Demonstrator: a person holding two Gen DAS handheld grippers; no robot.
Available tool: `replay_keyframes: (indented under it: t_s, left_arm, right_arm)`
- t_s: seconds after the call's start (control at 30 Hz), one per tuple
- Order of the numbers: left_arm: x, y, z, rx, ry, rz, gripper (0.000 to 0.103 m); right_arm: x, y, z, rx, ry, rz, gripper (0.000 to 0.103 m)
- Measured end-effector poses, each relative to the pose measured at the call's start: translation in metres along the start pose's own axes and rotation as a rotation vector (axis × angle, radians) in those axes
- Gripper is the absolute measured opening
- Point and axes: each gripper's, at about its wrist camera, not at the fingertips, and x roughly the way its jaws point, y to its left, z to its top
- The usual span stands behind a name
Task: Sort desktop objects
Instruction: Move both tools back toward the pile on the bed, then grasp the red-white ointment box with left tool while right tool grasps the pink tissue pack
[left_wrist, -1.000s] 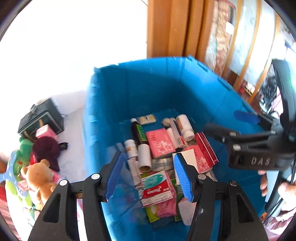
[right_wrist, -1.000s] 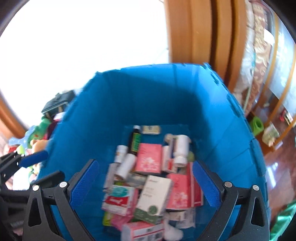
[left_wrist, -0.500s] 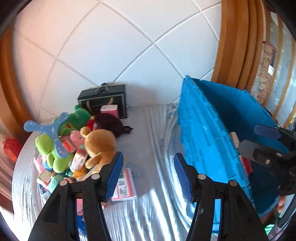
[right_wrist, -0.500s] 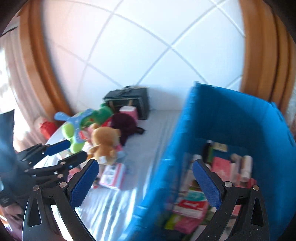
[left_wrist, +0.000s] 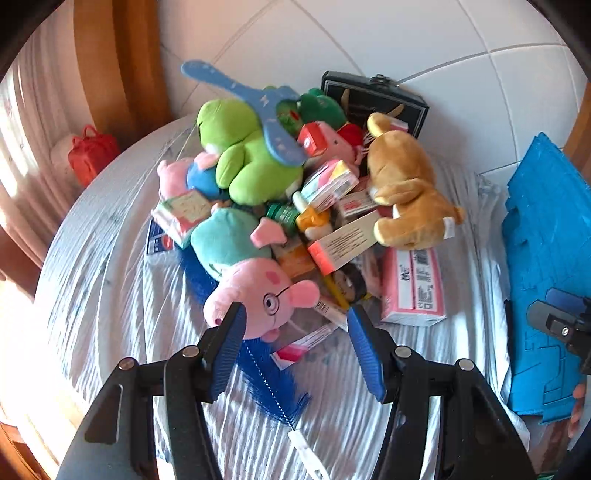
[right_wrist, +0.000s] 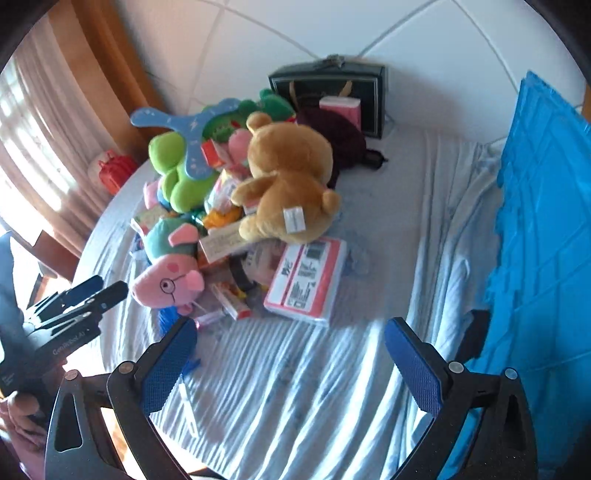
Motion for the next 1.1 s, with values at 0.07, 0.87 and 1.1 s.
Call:
replay_keyframes:
  t_s: [0.07,0.87,1.1]
  left_arm:
    - [0.017,0.002,-0.011,0.0,0.023,-0.003,0.056]
    - [0.175,-0.068,-0.012,0.119,0.315,-0.088,0.056]
    - [0.166,-0.053,-0.021,0.144,0.279,-0.16,0.045]
  right_arm:
    - [0.03,-0.005,-0.009,0.048,0.053,-0.045,0.103]
    - [0.167,-0.044,0.014,0.325,0.234,-0.188,0.103]
    - [0.202,-0.049,0.013,0.314,0.282,-0.215,0.103]
